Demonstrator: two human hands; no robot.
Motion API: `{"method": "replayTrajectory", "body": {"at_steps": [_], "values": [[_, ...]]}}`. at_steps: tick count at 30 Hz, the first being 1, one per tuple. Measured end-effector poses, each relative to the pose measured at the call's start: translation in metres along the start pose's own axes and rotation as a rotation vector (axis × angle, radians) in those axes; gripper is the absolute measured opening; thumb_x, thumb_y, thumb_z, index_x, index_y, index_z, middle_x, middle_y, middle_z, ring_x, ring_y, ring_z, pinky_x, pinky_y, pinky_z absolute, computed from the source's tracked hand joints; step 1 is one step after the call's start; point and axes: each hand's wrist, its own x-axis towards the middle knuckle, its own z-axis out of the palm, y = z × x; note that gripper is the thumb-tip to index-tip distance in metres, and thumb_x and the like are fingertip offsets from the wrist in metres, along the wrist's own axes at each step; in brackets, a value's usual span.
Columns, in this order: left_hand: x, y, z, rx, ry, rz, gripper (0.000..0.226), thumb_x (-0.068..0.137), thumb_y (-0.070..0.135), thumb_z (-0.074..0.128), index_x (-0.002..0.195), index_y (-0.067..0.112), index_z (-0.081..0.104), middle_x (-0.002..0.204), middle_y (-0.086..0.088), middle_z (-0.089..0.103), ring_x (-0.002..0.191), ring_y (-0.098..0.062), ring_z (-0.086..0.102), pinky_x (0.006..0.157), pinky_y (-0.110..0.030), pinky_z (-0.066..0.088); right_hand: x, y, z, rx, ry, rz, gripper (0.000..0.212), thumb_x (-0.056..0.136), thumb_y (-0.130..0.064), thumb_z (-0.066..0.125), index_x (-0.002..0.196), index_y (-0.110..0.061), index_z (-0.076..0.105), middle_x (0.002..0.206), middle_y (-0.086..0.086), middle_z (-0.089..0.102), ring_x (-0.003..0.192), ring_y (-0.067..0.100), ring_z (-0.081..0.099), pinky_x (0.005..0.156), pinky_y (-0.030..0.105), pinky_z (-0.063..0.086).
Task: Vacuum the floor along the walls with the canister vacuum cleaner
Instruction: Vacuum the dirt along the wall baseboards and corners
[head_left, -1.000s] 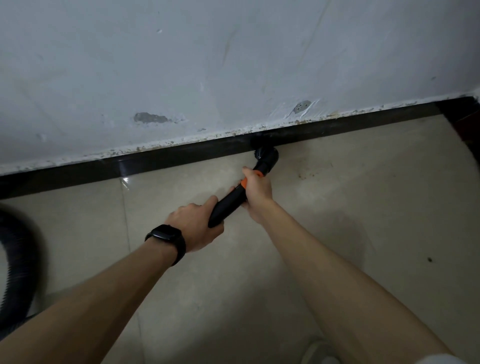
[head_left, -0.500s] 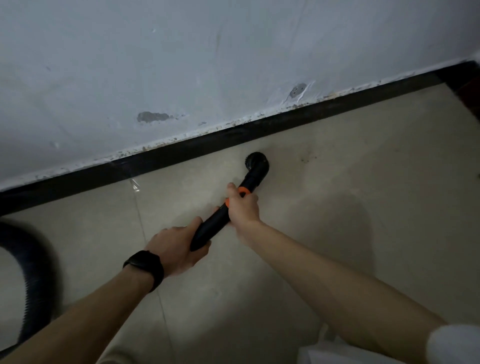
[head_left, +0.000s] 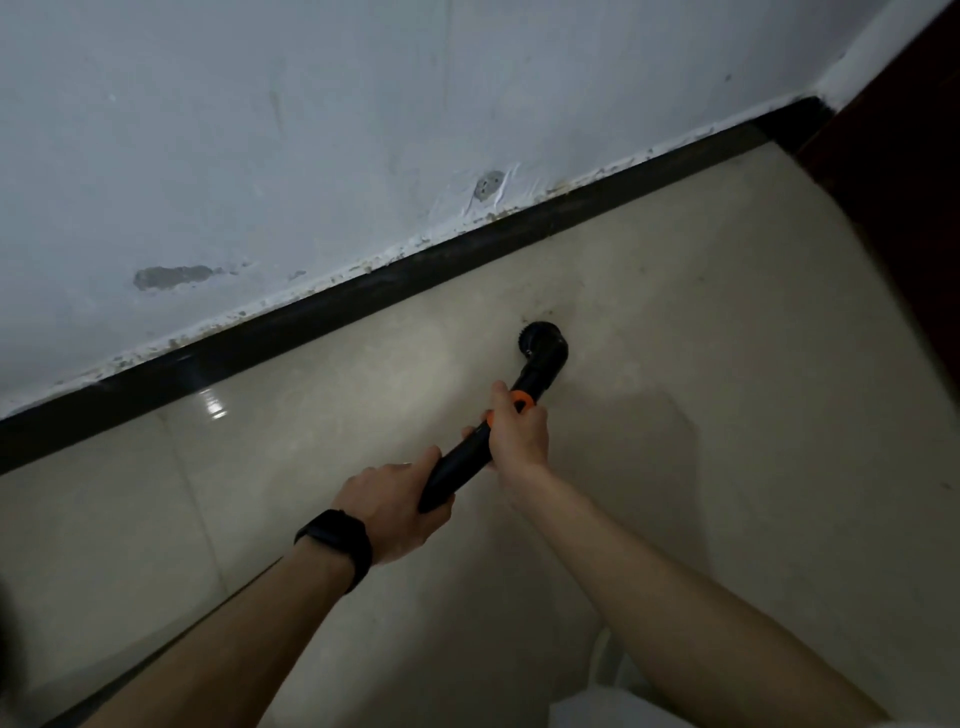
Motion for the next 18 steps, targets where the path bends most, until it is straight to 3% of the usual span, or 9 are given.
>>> {"method": "replayTrajectory", "body": {"at_steps": [3, 13, 18], "values": [[0.014, 0.011, 0.0, 0.014, 0.007, 0.012, 0.025, 0.096, 0.051, 0.047, 0.109, 0.031, 0.039, 0.083, 0.006, 0.061, 0.069, -0.02, 0.061, 0.062, -0.031, 0.049, 0.013, -0.007, -0.009, 0.015, 0.02, -0.009, 0.05, 0.102, -0.041, 0.059, 0.129, 0.001, 0.051, 0.081, 0.003, 0.063, 0.06, 0.018, 0.073, 0.076, 0.039, 0.064], [0.066, 0.05, 0.0, -0.02, 0.04, 0.013, 0.027, 0.095, 0.05, 0.048, 0.109, 0.029, 0.04, 0.079, 0.005, 0.059, 0.068, -0.023, 0.061, 0.064, -0.035, 0.053, 0.053, -0.047, -0.039, 0.028, 0.033, -0.027, 0.046, 0.101, -0.035, 0.063, 0.129, -0.001, 0.052, 0.084, 0.005, 0.062, 0.052, 0.013, 0.069, 0.052, 0.025, 0.054], [0.096, 0.063, -0.007, -0.069, 0.059, 0.005, 0.027, 0.094, 0.05, 0.05, 0.109, 0.029, 0.041, 0.072, 0.007, 0.053, 0.065, -0.022, 0.059, 0.061, -0.034, 0.051, 0.078, -0.072, -0.046, 0.023, 0.008, -0.038, 0.032, 0.1, -0.034, 0.064, 0.114, -0.006, 0.055, 0.084, 0.005, 0.061, 0.049, 0.012, 0.066, 0.048, 0.023, 0.052]]}}
